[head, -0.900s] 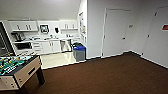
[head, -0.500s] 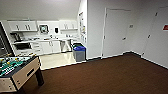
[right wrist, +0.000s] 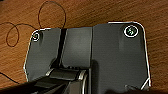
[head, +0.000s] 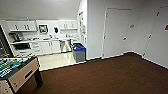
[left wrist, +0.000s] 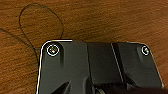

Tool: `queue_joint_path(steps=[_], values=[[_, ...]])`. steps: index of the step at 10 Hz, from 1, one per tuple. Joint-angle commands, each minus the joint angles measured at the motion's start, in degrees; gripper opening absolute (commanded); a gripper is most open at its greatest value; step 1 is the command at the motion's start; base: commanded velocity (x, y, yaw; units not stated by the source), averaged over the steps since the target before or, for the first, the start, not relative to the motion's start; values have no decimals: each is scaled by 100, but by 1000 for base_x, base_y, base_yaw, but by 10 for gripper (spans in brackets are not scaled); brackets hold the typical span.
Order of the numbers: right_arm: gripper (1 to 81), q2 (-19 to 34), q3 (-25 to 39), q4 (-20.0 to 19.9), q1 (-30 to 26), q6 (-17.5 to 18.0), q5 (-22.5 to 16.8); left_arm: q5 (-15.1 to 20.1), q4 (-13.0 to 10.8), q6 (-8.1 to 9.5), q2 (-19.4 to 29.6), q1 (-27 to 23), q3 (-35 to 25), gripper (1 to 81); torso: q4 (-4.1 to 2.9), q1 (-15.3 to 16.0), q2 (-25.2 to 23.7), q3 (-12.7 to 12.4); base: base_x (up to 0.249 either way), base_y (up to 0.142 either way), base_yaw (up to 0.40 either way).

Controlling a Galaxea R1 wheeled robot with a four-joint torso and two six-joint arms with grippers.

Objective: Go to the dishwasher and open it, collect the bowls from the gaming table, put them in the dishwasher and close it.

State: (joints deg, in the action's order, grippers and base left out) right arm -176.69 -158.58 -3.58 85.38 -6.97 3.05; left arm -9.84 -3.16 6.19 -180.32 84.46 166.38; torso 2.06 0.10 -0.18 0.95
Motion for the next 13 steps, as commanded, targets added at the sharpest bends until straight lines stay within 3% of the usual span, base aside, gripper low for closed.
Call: queue_joint_path(steps=[1,13], values=[[811,-44,47,33,-324,-6,-296,237,52,-13,-13,-320,18,811,0,0,0,0,118,0,0],[811,-53,29,42,-324,-23,-252,237,52,-4,5,-311,18,811,0,-2,5,0,144,0,0]])
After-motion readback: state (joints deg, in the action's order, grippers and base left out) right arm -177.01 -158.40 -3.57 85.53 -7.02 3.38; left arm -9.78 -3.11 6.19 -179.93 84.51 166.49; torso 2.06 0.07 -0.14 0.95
